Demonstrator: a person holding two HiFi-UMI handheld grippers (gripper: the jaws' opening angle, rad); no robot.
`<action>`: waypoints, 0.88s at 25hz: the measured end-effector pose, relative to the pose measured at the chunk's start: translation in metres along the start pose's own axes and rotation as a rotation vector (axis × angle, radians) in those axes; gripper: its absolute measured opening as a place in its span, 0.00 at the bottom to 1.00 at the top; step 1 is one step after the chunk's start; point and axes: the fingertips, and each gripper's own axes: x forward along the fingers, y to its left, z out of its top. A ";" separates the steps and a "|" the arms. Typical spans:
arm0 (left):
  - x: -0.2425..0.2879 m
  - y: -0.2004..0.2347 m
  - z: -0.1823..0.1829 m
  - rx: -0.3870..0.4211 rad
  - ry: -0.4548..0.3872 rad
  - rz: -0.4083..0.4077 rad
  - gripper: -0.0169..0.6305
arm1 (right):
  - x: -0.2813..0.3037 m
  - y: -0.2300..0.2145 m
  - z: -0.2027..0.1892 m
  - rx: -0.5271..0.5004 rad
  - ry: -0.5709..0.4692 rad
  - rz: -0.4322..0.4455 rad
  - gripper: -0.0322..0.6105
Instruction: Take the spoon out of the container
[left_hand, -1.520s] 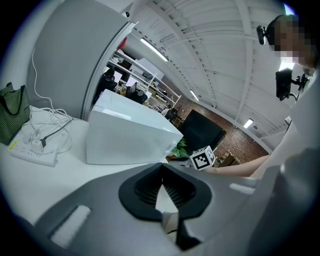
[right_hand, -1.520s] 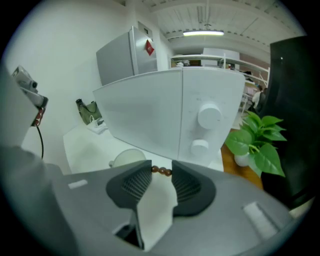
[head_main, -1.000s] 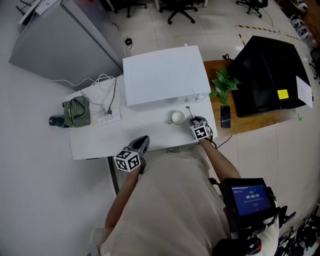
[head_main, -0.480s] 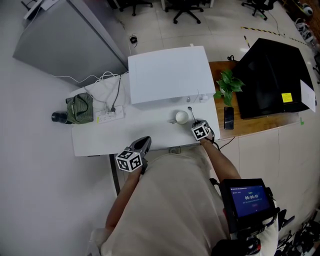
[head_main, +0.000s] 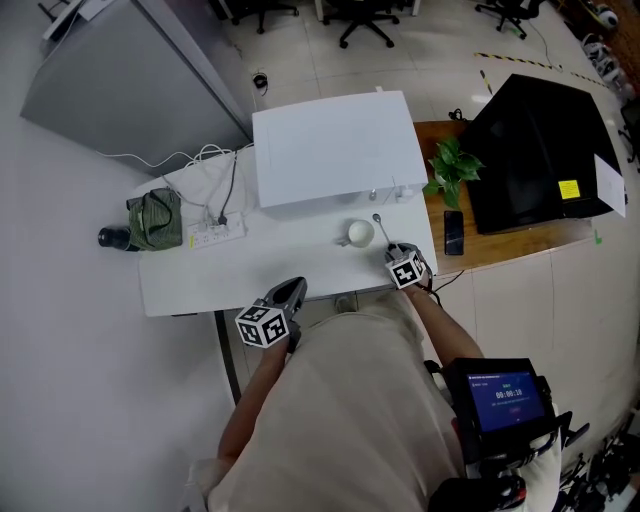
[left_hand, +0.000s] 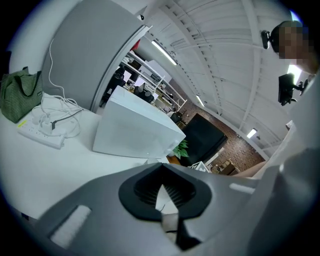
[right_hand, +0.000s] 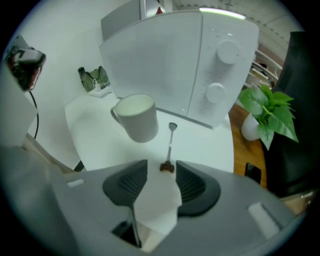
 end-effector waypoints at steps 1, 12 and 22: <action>0.002 -0.002 -0.002 -0.014 -0.004 -0.013 0.03 | -0.008 0.002 -0.003 0.011 -0.017 0.003 0.33; 0.048 -0.028 -0.050 -0.164 0.023 -0.139 0.03 | -0.097 0.029 -0.017 0.180 -0.192 0.111 0.23; 0.038 -0.040 -0.039 -0.164 -0.051 -0.044 0.03 | -0.133 0.015 -0.001 0.271 -0.357 0.206 0.21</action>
